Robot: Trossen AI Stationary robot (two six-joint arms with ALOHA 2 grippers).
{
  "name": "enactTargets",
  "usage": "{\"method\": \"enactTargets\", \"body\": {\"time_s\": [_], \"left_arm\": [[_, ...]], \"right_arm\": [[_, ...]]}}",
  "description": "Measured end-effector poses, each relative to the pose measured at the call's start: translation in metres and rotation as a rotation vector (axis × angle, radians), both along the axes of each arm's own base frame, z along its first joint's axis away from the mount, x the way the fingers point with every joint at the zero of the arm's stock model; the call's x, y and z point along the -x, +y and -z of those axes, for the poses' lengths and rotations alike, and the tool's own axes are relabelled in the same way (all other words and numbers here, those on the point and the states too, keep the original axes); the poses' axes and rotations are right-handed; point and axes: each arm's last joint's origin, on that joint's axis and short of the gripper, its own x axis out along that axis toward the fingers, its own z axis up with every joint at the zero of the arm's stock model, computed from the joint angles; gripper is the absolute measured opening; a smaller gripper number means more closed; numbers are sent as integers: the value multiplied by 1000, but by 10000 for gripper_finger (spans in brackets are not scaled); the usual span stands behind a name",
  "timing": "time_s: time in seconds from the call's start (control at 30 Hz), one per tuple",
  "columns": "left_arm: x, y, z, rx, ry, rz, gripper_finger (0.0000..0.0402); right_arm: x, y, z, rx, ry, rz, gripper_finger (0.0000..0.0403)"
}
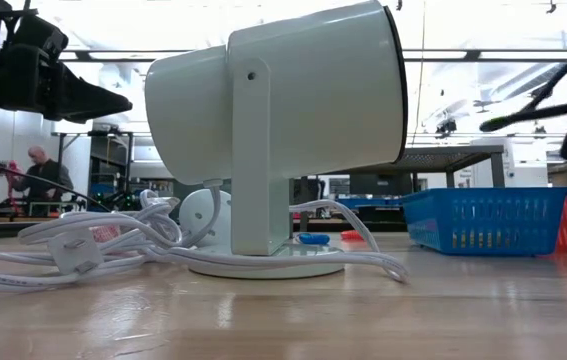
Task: Pick & Place Office Desk Supplies
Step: Put the yellow box of crayons into the orange bin
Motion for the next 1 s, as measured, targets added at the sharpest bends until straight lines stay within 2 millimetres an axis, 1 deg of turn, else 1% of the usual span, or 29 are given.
{"method": "enactTargets", "body": {"time_s": [0.17,0.33,0.6,0.7,0.87,1.0], "left_arm": [[0,0,0,0,0,0,159],[0,0,0,0,0,0,159],[0,0,0,0,0,0,159],[0,0,0,0,0,0,159],[0,0,0,0,0,0,159],[0,0,0,0,0,0,159]], "right_arm": [[-4,1,-2,10,-55,-68,33],[-11,3,-12,-31,-130,-151,33],[-24,-9,-29,-79,-138,-245,33],[-24,-11,-33,-91,-157,-211,33],[-24,-10,-33,-129,-251,-26,34],[-27,-9,-26,-176,-217,46,34]]}}
